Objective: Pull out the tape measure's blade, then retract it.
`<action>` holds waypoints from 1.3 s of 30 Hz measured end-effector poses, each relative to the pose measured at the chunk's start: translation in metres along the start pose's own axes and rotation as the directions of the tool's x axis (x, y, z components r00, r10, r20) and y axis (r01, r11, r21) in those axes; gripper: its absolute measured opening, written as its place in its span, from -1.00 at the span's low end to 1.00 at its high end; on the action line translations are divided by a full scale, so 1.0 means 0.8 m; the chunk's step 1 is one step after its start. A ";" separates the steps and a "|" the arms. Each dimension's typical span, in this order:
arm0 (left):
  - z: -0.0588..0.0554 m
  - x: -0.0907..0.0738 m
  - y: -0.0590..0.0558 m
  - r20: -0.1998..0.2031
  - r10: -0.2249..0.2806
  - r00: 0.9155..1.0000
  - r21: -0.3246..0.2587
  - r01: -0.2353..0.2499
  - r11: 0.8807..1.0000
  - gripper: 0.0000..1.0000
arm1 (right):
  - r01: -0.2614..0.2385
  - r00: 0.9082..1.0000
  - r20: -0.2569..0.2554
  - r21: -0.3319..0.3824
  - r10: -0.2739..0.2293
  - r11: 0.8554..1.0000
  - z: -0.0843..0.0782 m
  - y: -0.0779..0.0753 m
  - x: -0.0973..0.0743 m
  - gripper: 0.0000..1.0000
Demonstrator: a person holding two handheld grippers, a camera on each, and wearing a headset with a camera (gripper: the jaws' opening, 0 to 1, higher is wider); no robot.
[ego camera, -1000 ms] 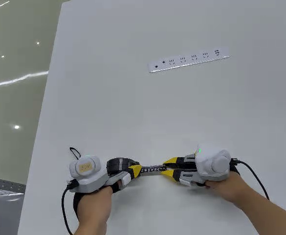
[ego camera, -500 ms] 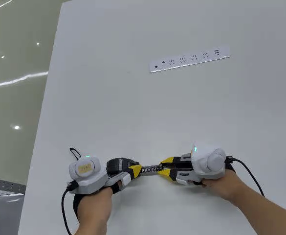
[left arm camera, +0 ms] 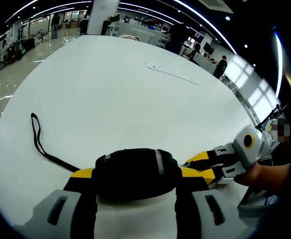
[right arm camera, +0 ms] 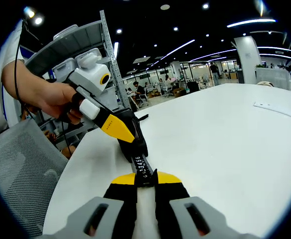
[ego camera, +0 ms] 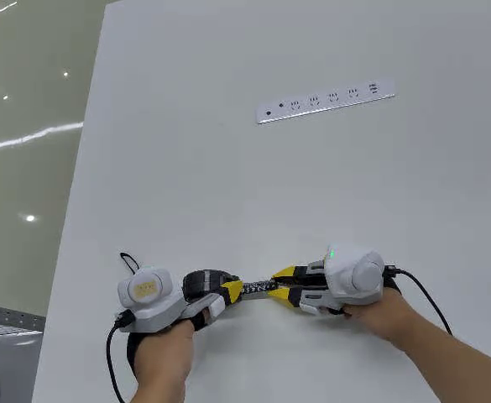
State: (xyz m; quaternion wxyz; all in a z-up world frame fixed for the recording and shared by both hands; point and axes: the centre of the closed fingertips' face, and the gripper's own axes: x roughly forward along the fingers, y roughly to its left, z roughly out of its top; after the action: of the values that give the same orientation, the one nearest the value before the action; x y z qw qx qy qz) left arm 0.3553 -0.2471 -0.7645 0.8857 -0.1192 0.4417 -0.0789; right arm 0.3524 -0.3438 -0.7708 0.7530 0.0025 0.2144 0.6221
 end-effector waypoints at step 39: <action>0.001 -0.001 0.000 0.002 0.008 1.000 0.011 -0.008 1.000 0.20 | -0.007 1.000 -0.018 -0.069 0.006 0.998 -0.003 0.003 0.003 -0.78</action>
State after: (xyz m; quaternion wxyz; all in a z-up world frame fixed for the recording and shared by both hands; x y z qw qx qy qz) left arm 0.3553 -0.2467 -0.7637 0.8870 -0.1126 0.4411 -0.0777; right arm 0.3501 -0.3413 -0.7731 0.7487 -0.0282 0.1995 0.6315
